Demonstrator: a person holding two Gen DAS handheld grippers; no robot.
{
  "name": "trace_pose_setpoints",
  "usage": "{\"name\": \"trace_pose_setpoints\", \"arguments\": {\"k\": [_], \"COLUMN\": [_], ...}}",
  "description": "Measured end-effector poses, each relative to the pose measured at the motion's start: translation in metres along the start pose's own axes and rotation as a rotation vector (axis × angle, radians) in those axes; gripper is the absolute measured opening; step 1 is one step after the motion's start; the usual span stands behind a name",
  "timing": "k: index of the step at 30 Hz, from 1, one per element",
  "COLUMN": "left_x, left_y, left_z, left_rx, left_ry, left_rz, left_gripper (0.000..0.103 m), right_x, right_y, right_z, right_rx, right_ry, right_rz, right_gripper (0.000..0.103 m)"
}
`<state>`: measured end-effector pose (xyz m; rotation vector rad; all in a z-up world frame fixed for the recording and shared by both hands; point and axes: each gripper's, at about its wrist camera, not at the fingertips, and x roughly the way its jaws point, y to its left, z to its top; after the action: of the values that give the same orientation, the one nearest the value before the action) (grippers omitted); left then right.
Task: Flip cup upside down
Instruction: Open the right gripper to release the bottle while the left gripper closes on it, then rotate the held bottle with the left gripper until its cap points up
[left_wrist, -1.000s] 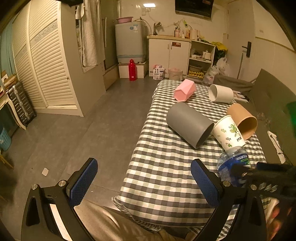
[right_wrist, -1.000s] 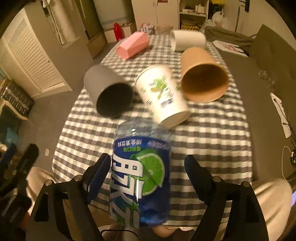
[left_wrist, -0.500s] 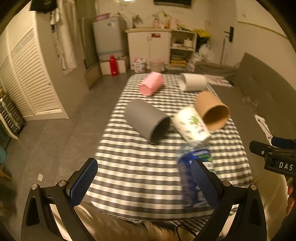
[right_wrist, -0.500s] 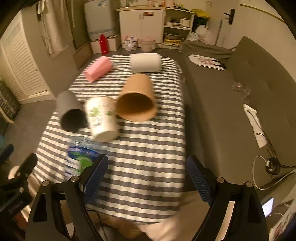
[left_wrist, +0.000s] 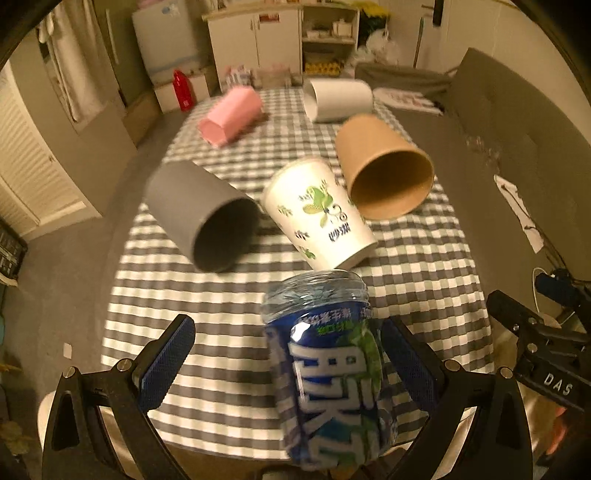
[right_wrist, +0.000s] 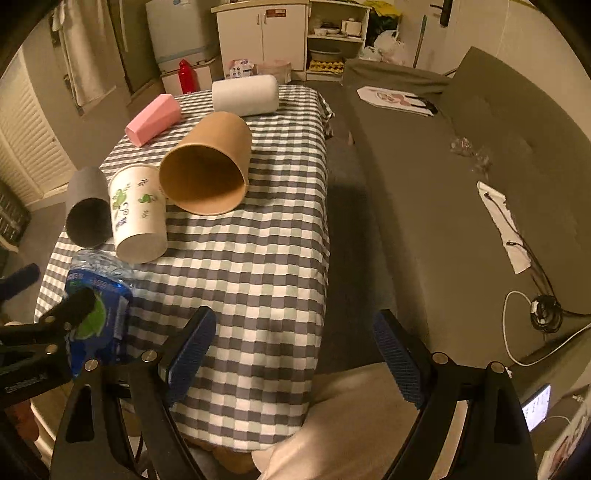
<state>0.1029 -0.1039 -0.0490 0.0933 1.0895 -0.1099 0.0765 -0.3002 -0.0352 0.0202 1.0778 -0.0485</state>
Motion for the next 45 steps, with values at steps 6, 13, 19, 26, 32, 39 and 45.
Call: {"name": "trace_pose_setpoints", "arguments": {"k": [6,13,19,26,32,39,45], "left_x": [0.02,0.033,0.034,-0.002,-0.024,-0.006,-0.019], "left_y": [0.003,0.004,0.012,0.027,0.024,0.037,0.046], "left_z": [0.013,0.016,0.011,0.019,0.025,-0.002,-0.025], "left_rx": [-0.031,-0.014,-0.045,-0.03,0.097,0.04,0.028], "left_ry": [0.076,0.138,0.181,0.044,-0.255,-0.436,-0.484], "left_rz": [-0.045,-0.074,-0.166,-0.1,0.162,0.184,0.136], "left_gripper": [0.102,0.098,0.075,0.075,0.075,0.075,0.075], "right_x": [0.019,0.026,0.023,0.013,0.004,0.0,-0.004], "right_y": [0.004,0.01,0.005,0.01,0.024,0.036,0.038], "right_z": [0.006,0.014,0.019,0.017,0.014,0.008,0.005], "right_rx": [-0.003,-0.013,0.014,0.011,-0.02,-0.06,-0.066], "right_ry": [0.028,-0.006,-0.03,-0.05,-0.063,-0.071,-0.076], "right_rz": [0.029,-0.005,-0.018,-0.031,-0.033,-0.038,-0.051], "right_gripper": [0.087,0.087,0.087,0.087,0.087,0.087,0.087]}}
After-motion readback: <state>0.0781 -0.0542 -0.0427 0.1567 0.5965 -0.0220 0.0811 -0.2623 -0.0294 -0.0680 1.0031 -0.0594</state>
